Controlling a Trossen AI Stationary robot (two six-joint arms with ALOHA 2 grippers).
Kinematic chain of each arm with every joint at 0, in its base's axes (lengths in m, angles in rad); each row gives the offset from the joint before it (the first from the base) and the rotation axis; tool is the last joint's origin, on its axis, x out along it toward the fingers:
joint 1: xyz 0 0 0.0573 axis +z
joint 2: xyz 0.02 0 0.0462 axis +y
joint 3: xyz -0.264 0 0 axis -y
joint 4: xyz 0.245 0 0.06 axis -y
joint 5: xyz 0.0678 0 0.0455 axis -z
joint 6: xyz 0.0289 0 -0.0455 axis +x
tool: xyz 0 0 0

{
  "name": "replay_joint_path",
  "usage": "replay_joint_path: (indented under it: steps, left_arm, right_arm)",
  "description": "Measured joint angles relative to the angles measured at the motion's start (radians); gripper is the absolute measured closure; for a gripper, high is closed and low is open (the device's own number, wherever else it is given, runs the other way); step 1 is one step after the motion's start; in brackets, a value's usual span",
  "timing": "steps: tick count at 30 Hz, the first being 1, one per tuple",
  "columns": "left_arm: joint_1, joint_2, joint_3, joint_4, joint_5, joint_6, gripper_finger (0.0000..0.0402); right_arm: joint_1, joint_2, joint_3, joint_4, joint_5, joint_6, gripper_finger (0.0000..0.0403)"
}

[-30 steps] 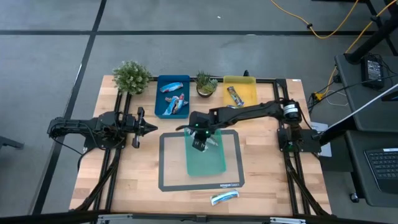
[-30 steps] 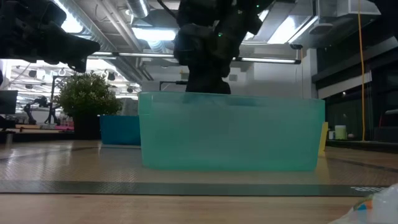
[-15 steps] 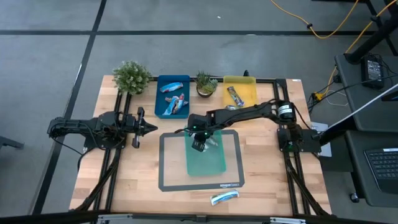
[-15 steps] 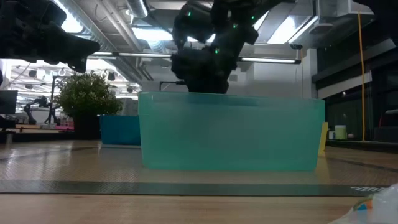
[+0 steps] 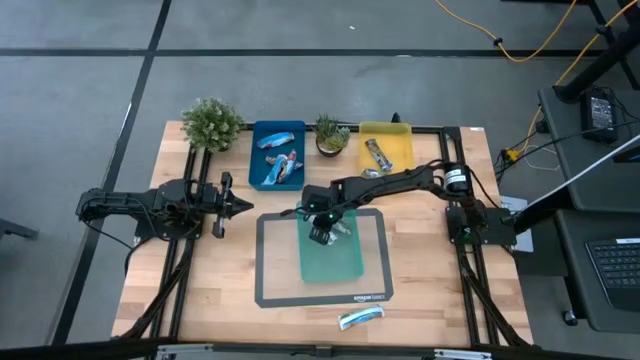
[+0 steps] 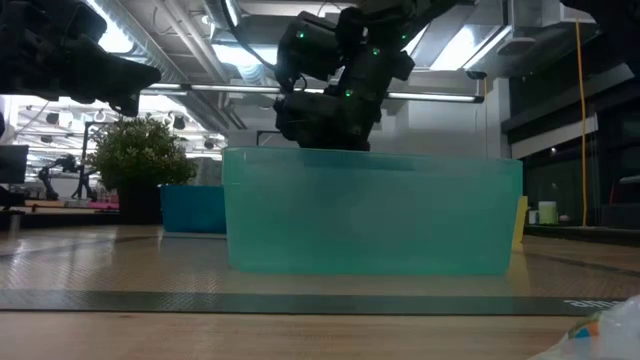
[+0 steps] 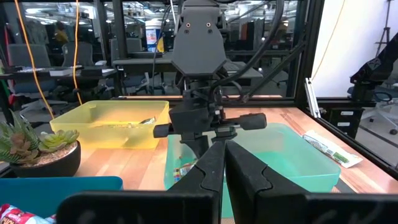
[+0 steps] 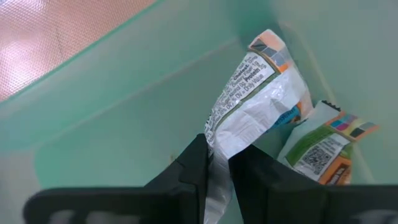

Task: Pick and place Granola Bars by type
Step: Put the yellow granola bar into the green bin

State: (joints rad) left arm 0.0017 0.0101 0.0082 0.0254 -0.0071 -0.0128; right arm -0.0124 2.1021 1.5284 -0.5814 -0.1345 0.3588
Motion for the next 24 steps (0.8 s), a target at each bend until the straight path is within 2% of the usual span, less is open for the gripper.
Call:
replay_joint_path:
  steps: [4,13,24]
  left_arm:
    - [0.000,0.000,0.000,0.000,0.000,0.000,0.0394]
    - [0.000,0.000,0.000,0.000,0.000,0.000,0.0390]
    - [0.000,0.000,0.000,0.000,0.001,0.000,0.0393]
  right_arm:
    - [0.000,0.000,0.000,0.001,0.000,-0.005,0.0307]
    - [0.000,-0.038,0.000,-0.034,0.010,-0.023,0.0214]
    - [0.055,-0.285,0.002,-0.282,0.222,-0.159,0.0212]
